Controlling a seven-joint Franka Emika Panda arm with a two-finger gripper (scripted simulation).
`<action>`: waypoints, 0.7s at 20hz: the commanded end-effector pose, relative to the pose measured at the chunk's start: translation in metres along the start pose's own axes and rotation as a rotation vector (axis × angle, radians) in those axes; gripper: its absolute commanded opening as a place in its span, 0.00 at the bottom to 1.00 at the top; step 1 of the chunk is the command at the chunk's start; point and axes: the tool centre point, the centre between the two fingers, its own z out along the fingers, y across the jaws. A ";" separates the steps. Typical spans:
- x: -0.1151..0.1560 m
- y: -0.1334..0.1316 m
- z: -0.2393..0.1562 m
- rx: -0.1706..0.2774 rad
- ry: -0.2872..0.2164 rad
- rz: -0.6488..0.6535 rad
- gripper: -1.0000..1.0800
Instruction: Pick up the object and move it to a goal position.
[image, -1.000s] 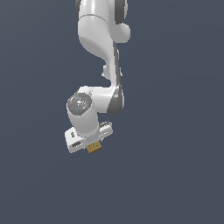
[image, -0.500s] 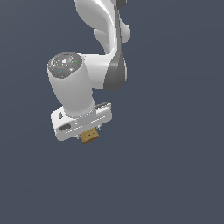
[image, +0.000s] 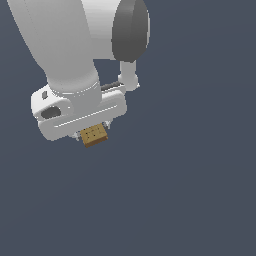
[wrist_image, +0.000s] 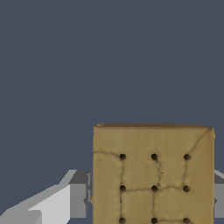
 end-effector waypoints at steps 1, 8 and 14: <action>0.000 0.001 -0.027 0.000 0.000 0.000 0.00; 0.000 0.004 -0.086 0.000 0.000 0.000 0.00; 0.001 0.006 -0.120 0.000 0.000 0.001 0.00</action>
